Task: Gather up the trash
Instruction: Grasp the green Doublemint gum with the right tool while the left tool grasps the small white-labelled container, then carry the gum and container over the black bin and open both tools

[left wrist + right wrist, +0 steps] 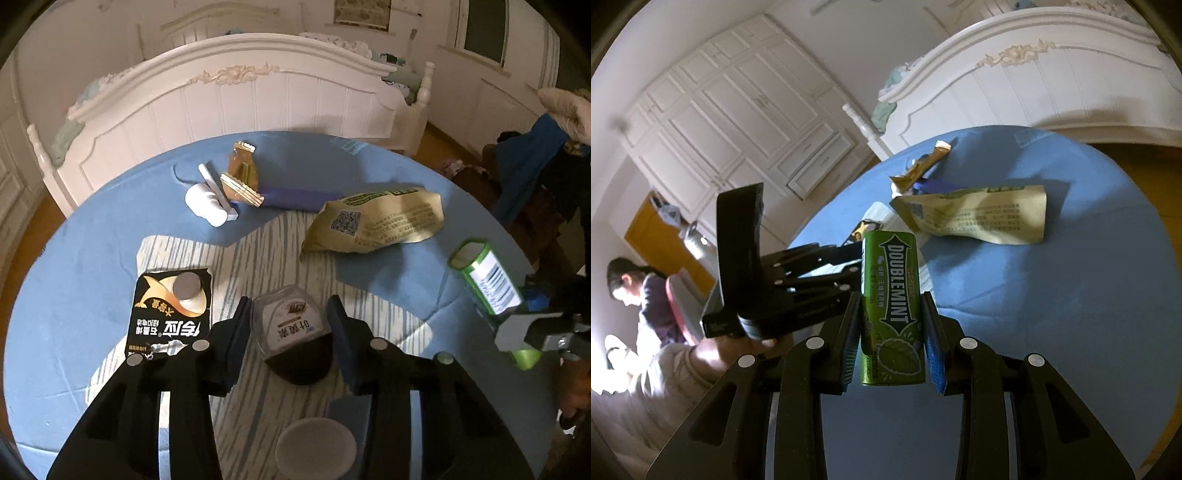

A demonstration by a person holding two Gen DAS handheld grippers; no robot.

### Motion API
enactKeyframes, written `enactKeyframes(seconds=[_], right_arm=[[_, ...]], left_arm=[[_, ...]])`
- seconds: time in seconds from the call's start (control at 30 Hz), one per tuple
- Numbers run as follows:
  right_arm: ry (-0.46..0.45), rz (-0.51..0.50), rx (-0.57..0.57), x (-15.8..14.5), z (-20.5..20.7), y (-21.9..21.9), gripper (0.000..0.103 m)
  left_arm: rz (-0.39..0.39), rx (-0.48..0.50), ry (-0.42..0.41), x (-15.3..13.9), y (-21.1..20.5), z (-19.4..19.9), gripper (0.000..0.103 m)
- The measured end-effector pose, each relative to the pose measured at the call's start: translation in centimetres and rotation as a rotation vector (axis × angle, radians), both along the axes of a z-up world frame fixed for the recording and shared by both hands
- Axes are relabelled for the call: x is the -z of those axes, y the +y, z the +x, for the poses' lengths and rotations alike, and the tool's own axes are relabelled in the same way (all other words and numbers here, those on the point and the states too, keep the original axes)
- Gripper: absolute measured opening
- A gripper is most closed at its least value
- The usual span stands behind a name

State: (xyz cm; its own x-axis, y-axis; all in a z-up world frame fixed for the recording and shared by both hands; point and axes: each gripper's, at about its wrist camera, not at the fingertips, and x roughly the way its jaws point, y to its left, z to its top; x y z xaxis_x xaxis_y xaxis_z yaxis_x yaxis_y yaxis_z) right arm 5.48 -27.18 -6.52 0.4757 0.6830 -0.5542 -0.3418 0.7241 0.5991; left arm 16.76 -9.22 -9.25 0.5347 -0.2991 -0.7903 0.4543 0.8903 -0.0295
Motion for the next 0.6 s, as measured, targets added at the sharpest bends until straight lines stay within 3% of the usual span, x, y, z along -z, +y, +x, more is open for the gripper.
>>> enactKeyframes(seconds=[0.07, 0.17, 0.33, 0.47, 0.6], right_arm=[[-0.004, 0.001, -0.001, -0.2, -0.1, 0.2, 0.032], [0.001, 0.011, -0.005, -0.3, -0.2, 0.5, 0.032], [-0.01, 0.007, -0.036, -1.1, -0.3, 2.2, 0.032], [-0.036, -0.004, -0.099, -2.6, -0.4, 5.6, 0.032], [-0.06, -0.015, -0.217, -4.1, -0.5, 11.2, 0.032]], left_arm=[[-0.008, -0.018, -0.014, 0.0, 0.6, -0.6, 0.041], [-0.084, -0.063, -0.041, -1.0, 2.5, -2.0, 0.041], [-0.191, -0.138, -0.113, -4.4, 6.8, -5.7, 0.041], [-0.242, -0.223, -0.144, -5.8, 11.1, -8.9, 0.041], [-0.276, -0.372, -0.165, -5.7, 17.7, -13.0, 0.042]])
